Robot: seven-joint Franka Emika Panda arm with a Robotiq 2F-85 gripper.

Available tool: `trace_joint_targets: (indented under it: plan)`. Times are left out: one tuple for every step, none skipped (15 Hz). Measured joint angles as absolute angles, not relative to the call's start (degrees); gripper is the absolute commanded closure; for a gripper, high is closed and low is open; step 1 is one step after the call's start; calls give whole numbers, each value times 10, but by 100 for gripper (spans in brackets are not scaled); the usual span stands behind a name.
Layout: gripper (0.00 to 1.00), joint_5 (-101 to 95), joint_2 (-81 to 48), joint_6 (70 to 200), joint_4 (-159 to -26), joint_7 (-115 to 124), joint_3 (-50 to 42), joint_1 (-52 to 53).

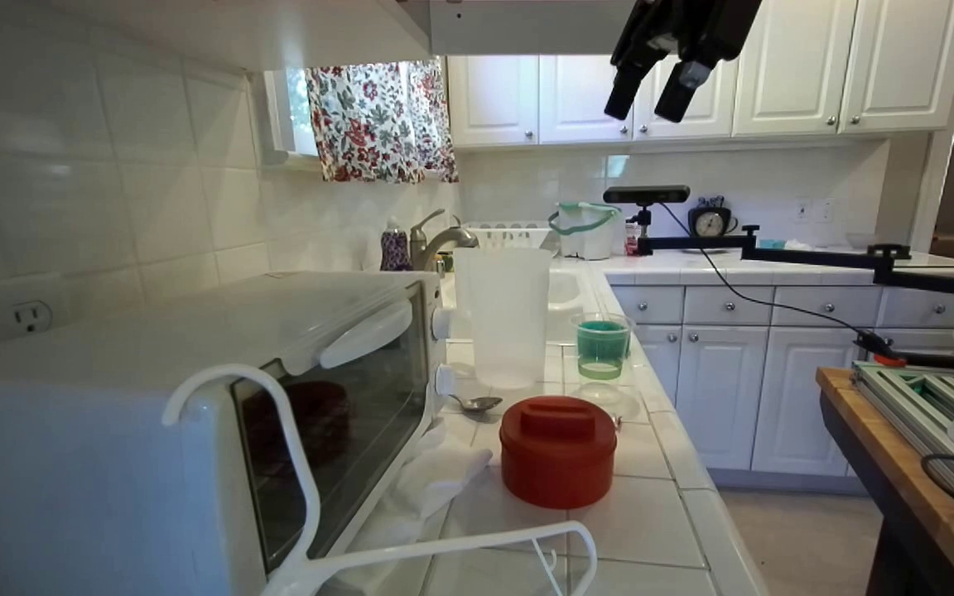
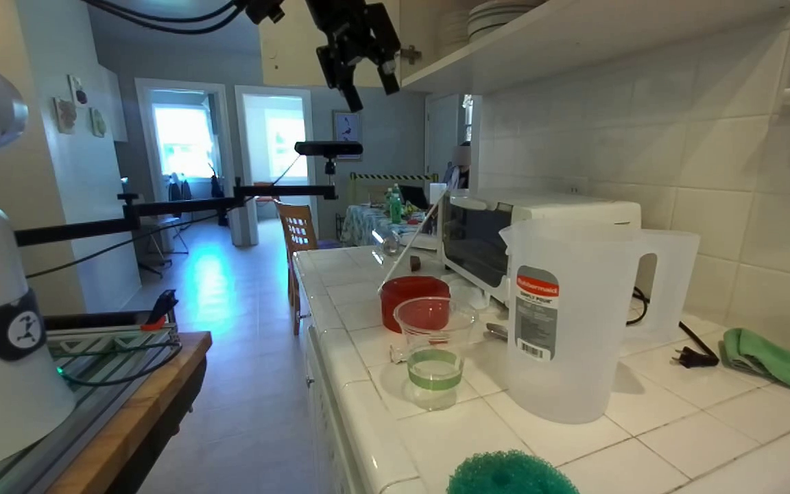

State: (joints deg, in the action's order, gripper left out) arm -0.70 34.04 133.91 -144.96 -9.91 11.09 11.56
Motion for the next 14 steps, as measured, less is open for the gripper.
trace_joint_targets:
  plan:
    - [0, -7, 353, 1330, -1454, -99, 111, 117]
    - [0, -7, 366, 1321, -1458, -99, 110, 118]
    - [0, -7, 381, 1313, -1463, -99, 109, 118]
    - [0, -7, 396, 1304, -1469, -99, 107, 118]
    - [0, -7, 412, 1296, -1474, -99, 103, 118]
    - [0, -7, 429, 1293, -1480, -99, 99, 117]
    - [0, -8, 445, 1291, -1486, -99, 94, 115]
    - [0, -8, 461, 1289, -1492, -99, 88, 112]
    - [0, -8, 476, 1287, -1497, -99, 82, 109]
    - [0, -8, 492, 1284, -1502, -99, 76, 105]
    - [0, -8, 506, 1281, -1508, -99, 70, 102]
    - [0, -8, 520, 1278, -1512, -99, 66, 98]
    - [0, -9, 532, 1273, -1515, -99, 63, 93]
    - [0, -10, 544, 1271, -1518, -99, 61, 88]
